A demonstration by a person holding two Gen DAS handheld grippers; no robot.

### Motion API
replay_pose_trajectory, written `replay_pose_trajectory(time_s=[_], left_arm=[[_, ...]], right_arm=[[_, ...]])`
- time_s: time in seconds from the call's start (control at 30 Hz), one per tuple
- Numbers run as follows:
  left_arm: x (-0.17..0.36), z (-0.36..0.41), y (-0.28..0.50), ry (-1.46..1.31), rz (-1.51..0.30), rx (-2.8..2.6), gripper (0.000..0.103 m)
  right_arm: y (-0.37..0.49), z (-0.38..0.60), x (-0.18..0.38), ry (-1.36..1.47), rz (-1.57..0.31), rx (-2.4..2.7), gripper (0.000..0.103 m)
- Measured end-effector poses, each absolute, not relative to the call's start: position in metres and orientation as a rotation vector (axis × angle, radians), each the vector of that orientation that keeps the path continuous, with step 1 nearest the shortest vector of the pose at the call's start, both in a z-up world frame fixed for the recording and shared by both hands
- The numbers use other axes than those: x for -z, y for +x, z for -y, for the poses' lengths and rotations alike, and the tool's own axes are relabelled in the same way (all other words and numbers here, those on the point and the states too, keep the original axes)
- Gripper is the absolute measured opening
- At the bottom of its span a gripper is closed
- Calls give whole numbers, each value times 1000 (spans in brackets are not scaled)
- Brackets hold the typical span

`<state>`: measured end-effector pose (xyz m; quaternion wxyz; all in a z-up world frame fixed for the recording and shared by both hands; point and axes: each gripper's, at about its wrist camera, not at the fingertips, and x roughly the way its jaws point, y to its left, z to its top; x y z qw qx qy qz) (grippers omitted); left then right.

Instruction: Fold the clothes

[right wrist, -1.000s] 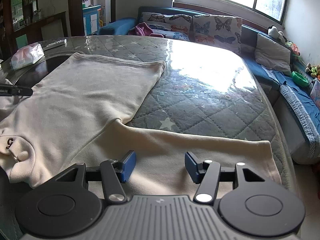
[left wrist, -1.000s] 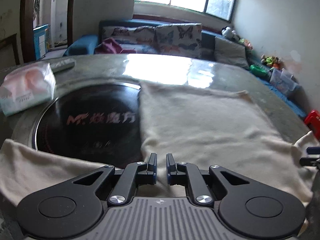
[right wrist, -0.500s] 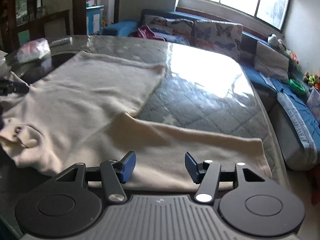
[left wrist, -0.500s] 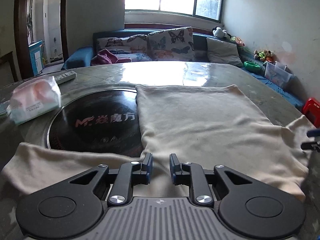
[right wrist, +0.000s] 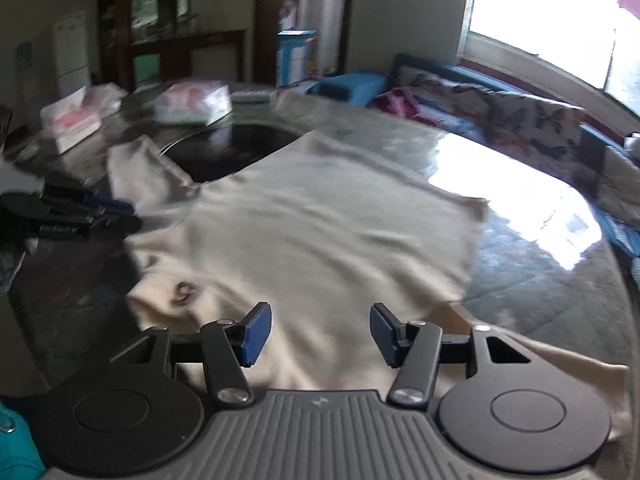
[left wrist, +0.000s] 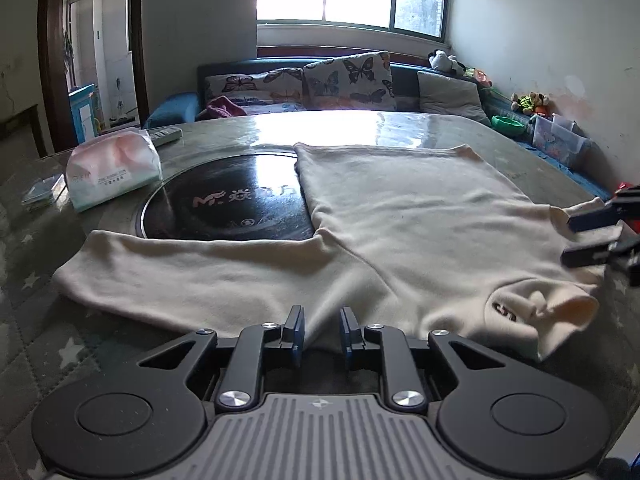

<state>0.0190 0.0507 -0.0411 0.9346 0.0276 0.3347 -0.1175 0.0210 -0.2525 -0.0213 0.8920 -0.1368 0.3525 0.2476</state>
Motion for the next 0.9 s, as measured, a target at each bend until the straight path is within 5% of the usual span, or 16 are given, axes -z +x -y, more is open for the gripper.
replay_pose_trajectory(time_s=[0.9], left_arm=[[45,-100,42,36,-648,28,25]], right_arm=[[5,238,32,-350,-790,-553,56]])
